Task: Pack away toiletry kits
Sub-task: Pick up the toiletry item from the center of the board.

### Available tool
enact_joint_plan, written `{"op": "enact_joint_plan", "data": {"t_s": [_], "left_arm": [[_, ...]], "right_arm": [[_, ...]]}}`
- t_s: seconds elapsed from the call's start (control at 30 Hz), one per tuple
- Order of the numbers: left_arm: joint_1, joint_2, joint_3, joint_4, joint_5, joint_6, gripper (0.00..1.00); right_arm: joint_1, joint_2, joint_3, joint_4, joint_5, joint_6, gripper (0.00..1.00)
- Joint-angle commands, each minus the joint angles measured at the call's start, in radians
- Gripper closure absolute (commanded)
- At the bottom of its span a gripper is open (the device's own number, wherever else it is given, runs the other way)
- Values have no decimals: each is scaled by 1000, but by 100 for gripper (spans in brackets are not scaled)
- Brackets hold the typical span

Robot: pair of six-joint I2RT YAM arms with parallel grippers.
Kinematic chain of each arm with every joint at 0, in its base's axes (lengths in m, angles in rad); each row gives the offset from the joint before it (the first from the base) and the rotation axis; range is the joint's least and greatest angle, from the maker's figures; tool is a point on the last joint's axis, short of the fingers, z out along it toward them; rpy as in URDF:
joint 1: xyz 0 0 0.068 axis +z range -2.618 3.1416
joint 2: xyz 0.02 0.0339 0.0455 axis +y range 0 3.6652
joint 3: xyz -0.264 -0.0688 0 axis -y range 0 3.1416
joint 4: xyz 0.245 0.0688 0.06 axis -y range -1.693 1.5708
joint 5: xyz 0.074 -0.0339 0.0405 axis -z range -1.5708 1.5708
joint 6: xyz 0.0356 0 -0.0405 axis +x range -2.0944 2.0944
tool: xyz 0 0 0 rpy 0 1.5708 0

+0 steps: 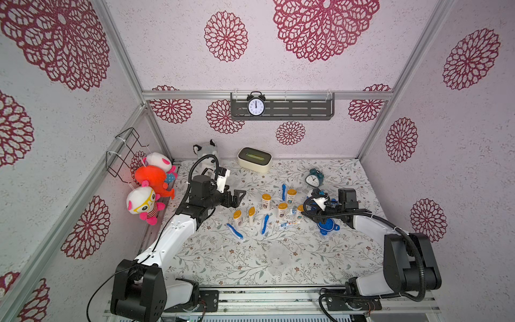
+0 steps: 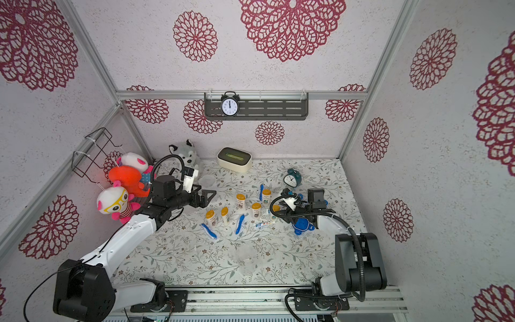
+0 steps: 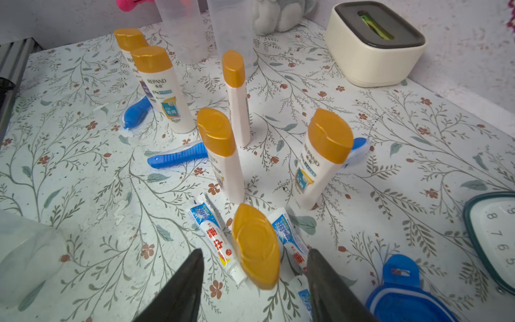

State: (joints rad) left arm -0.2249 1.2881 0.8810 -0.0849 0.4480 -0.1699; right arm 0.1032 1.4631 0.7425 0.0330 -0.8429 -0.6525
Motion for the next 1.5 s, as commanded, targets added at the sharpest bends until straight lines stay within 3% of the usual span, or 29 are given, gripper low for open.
{"op": "enact_joint_plan", "data": {"t_s": [0.0, 0.13, 0.37, 0.6, 0.73, 0.93, 1.2, 1.3, 1.47], "left_arm": [[-4, -26, -10, 4, -3, -8, 2], [-5, -24, -10, -6, 0, -28, 2], [-8, -33, -8, -11, 112, -28, 3], [-37, -48, -10, -43, 79, 26, 5], [-80, -68, -20, -76, -58, 127, 4], [-104, -116, -59, -48, -3, 164, 7], [-104, -175, -107, -114, -161, 168, 10], [-104, -180, -119, -151, -235, 131, 14], [-109, -222, -202, -114, -235, 90, 15]], "right_arm": [[16, 23, 52, -14, -50, -83, 42], [27, 50, 70, -23, -48, -105, 48], [41, 93, 88, -22, -52, -133, 62], [44, 89, 88, -9, -53, -127, 76], [44, 9, 66, 48, -48, -48, 80], [47, -216, 64, 76, 13, 207, 83], [126, -404, 104, -8, -29, 493, 84], [194, -435, 146, -127, -27, 501, 87], [303, -499, 187, -322, -30, 425, 88]]}}
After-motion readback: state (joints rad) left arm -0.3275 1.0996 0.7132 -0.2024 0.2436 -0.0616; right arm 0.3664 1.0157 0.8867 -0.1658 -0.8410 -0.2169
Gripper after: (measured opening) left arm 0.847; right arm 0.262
